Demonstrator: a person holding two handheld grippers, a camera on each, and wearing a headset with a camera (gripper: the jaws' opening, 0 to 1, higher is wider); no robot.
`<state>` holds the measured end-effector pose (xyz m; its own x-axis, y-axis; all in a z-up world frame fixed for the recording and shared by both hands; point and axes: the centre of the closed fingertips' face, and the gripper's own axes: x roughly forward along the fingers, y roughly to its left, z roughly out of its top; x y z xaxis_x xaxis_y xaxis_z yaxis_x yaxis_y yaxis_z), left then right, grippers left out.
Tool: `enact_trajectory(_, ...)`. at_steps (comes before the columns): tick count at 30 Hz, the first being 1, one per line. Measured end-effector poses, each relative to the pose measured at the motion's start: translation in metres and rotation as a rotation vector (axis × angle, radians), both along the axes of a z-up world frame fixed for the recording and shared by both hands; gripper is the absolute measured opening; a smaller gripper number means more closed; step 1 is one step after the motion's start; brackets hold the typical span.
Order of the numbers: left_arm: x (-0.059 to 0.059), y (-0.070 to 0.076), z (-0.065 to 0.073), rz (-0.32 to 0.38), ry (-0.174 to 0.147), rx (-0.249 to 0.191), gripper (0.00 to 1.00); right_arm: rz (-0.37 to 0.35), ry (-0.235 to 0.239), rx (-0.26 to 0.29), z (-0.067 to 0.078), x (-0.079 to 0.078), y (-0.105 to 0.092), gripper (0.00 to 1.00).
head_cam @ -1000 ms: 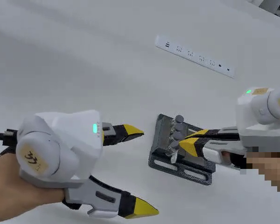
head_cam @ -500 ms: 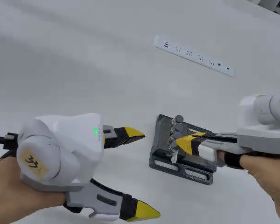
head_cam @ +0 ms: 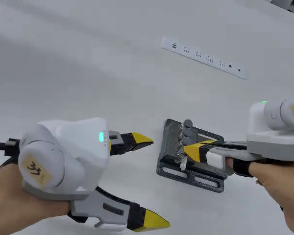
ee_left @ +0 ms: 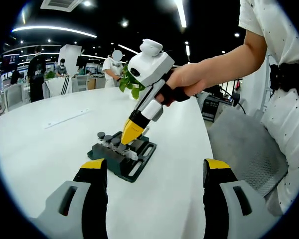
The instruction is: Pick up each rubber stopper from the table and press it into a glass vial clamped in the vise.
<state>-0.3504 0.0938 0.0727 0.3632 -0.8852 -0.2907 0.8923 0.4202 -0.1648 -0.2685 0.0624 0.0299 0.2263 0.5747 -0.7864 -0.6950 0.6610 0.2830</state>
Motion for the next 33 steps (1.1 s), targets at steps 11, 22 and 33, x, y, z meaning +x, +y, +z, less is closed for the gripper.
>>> enact_trajectory(11,0.001,-0.001,0.002,0.004,-0.001,-0.001,0.77,-0.021,0.034,0.018,0.001,-0.003,-0.001,0.00)
enact_trajectory(22,0.001,-0.005,0.004,0.003,-0.006,-0.005,0.77,-0.052,0.064,0.051,0.003,-0.008,-0.004,0.00)
enact_trajectory(33,0.010,-0.010,0.017,0.019,-0.057,-0.015,0.70,-0.126,0.155,0.248,0.042,-0.017,-0.008,0.00)
